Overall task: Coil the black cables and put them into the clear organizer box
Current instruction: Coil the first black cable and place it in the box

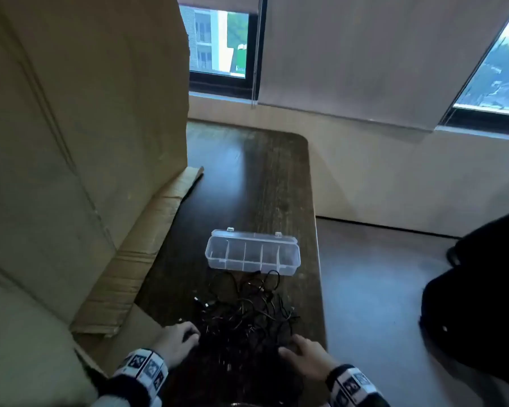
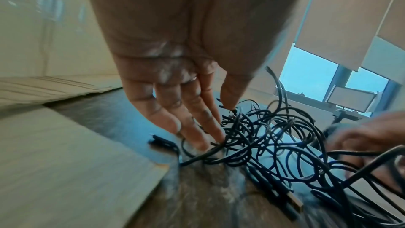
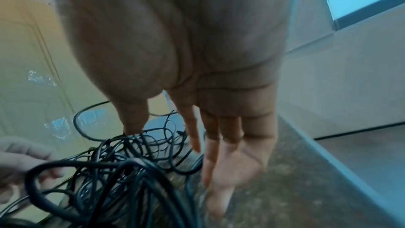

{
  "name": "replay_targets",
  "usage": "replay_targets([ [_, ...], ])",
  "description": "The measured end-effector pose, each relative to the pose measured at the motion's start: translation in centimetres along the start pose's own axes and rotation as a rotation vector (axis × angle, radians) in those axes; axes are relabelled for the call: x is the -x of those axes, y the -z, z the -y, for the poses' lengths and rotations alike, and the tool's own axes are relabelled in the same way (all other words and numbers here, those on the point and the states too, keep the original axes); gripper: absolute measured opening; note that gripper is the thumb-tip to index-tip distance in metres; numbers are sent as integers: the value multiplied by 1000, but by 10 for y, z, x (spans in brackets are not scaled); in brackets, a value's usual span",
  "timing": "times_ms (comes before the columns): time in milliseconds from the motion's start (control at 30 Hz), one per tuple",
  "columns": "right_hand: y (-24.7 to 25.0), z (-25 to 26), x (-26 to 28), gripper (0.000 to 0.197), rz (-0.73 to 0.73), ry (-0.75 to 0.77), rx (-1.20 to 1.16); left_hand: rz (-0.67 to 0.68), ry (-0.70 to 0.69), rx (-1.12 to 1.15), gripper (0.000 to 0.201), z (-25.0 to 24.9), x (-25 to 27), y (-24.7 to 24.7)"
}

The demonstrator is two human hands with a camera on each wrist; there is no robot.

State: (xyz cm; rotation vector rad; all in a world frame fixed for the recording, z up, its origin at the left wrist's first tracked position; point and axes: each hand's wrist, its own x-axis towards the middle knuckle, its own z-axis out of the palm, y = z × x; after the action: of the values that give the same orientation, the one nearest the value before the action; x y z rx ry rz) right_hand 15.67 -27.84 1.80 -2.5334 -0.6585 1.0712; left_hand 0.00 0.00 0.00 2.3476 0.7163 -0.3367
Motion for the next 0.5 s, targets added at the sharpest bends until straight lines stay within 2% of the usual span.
replay_targets([
  [67,-6,15,-12,79,22,-34,-116,-7,-1,-26,14,-7,-6,-4],
  [100,-6,23,-17,77,23,-33,-118,-4,-6,-37,19,-12,-7,-5],
  [167,-3,37,-26,58,-5,22,-31,-16,9,-40,22,-21,-4,-6],
  [300,18,59,-29,5,82,163,101,-107,35,-76,20,-35,4,4],
  [367,31,65,-26,7,100,238,112,-158,30,-49,23,-43,6,11],
  [433,46,72,-18,10,66,337,110,-255,-73,35,39,-53,7,13],
  [500,64,80,-6,11,-27,438,147,-391,-289,172,64,-69,10,17],
])
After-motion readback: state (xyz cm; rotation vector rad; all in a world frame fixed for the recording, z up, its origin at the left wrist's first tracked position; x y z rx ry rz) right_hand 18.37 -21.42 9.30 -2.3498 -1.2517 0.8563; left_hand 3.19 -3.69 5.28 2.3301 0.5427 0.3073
